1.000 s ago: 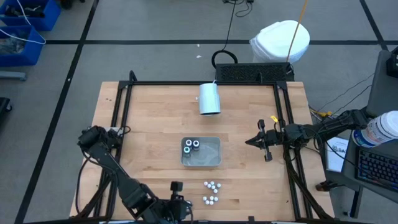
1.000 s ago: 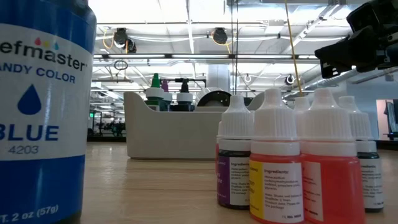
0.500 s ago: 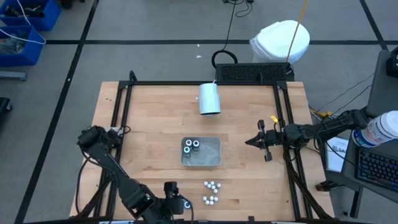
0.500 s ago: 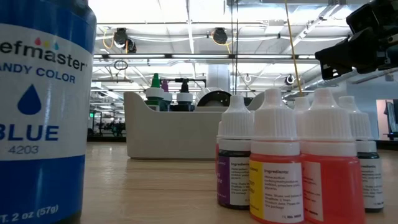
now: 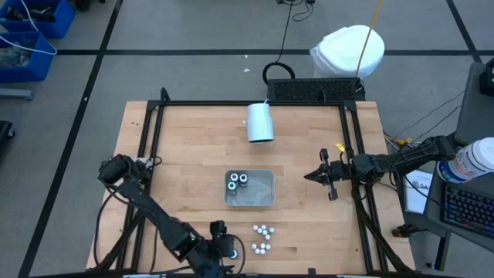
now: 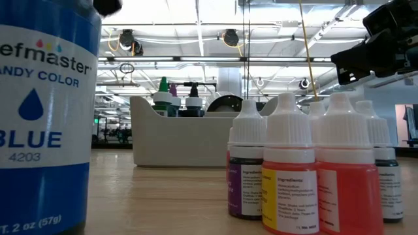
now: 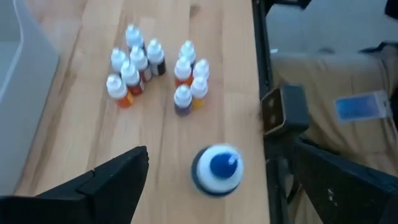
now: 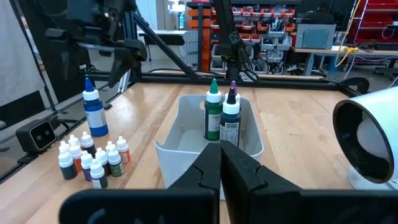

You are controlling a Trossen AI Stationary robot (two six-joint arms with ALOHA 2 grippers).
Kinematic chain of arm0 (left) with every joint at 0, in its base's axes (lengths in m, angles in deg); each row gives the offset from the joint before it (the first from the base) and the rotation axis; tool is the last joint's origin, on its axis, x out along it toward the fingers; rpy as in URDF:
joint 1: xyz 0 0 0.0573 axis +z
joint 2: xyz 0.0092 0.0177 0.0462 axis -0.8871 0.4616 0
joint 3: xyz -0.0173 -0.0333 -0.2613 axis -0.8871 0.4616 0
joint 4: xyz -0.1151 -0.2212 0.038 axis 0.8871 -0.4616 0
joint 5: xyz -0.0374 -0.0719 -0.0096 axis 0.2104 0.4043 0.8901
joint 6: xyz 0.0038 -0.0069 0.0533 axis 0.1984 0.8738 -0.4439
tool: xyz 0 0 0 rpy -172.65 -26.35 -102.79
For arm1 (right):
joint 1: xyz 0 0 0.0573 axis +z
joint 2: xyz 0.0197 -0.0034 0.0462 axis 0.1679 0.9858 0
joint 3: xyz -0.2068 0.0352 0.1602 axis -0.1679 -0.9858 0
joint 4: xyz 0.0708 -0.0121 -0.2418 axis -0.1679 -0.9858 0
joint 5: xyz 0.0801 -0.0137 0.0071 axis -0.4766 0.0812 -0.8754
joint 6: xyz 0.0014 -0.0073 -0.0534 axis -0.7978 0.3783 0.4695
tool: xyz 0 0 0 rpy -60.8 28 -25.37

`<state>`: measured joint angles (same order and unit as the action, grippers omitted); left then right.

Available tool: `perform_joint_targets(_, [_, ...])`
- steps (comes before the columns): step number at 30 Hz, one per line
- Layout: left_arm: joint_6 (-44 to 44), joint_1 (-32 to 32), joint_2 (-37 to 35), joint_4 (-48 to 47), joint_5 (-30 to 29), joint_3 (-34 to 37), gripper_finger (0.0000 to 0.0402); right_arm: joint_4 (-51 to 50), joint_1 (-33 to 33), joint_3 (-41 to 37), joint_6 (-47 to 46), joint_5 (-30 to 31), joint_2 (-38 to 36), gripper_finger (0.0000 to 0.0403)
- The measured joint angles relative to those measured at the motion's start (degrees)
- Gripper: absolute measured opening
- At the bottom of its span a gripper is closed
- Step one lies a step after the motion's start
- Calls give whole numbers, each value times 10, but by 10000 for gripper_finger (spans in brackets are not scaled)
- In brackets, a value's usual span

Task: Pick & Place food coloring
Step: Put the large blue food coloring bottle into the gray bin

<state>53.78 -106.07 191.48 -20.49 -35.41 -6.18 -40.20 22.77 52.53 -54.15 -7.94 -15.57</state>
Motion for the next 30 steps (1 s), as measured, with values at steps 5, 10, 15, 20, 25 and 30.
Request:
perform_joint_targets(5, [11,5,0,28,4,29,397,0,0,0,0,0,0,0])
perform_joint_targets(10, [-4,6,0,63,22,36,397,0,0,0,0,0,0,0])
perform_joint_targets(15, [-9,6,0,72,27,36,397,0,0,0,0,0,0,0])
perform_joint_targets(20, [-7,11,0,72,27,36,397,0,0,0,0,0,0,0])
perform_joint_targets(25, [-18,9,0,70,27,36,397,0,0,0,0,0,0,0])
perform_joint_targets(30, [-22,8,0,70,34,36,397,0,0,0,0,0,0,0])
